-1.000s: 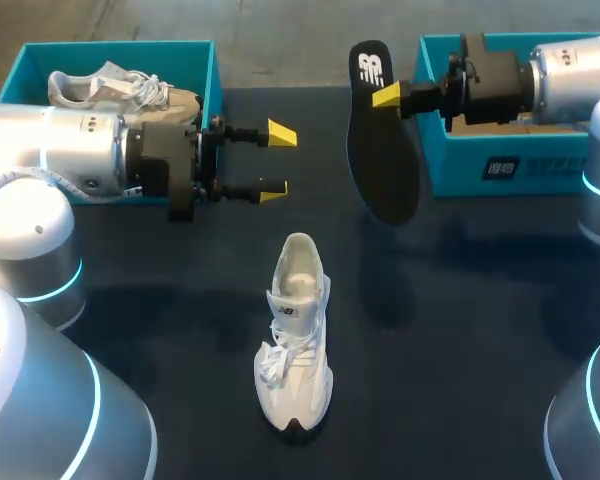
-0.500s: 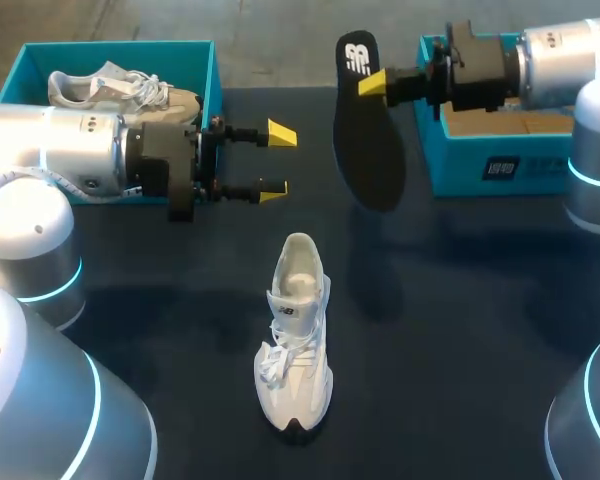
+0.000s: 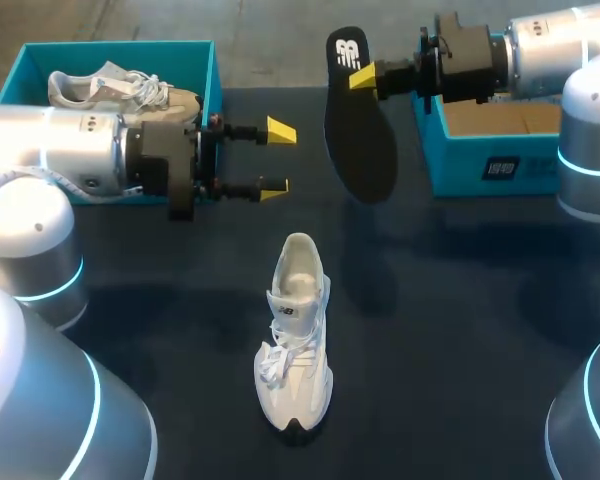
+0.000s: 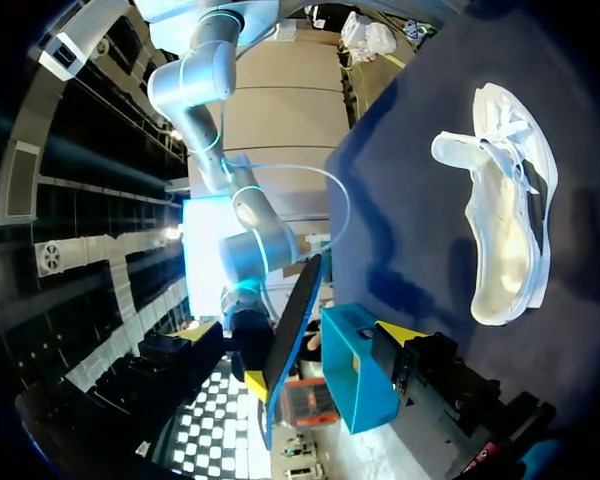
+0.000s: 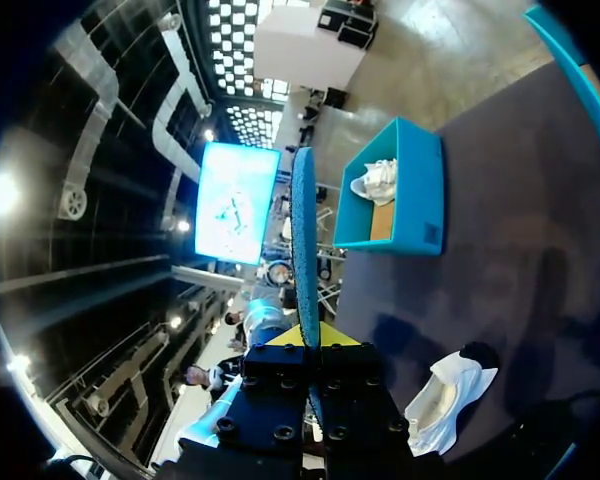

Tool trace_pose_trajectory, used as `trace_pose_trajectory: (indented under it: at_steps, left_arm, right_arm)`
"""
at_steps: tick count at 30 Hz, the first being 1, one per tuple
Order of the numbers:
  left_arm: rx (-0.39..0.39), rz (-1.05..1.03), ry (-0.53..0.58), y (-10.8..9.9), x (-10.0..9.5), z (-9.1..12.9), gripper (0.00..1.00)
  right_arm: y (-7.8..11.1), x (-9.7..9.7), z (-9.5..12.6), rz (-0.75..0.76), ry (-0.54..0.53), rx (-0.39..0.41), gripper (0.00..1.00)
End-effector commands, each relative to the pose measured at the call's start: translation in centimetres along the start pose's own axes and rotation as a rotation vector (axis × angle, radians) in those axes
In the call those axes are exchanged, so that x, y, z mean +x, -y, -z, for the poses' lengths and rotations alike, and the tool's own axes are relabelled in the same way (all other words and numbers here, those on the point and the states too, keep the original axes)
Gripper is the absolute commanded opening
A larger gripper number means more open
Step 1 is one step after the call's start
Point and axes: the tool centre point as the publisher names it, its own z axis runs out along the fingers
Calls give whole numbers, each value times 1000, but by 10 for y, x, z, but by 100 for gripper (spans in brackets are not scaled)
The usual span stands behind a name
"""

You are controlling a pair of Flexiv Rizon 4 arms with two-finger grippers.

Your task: Take the shoe out of the shoebox, open the shoe tongue, remove and reinsert the insole, then place the shoe into the shoebox

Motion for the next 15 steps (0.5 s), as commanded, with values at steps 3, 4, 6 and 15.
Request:
trace_pose_trajectory:
  at_steps: [3, 4, 6, 15]
  left_arm:
    - [-7, -6, 33, -12, 3, -10, 100]
    - [-20, -16, 36, -13, 2, -11, 100]
    - [-18, -16, 47, -15, 1, -13, 100]
    - [-32, -30, 68, -25, -3, -22, 100]
  right_arm:
    - [0, 1, -1, -2, 5, 0, 0]
    - [0, 1, -1, -2, 5, 0, 0]
    - [0, 1, -1, -2, 5, 0, 0]
    - [0, 1, -1, -2, 5, 0, 0]
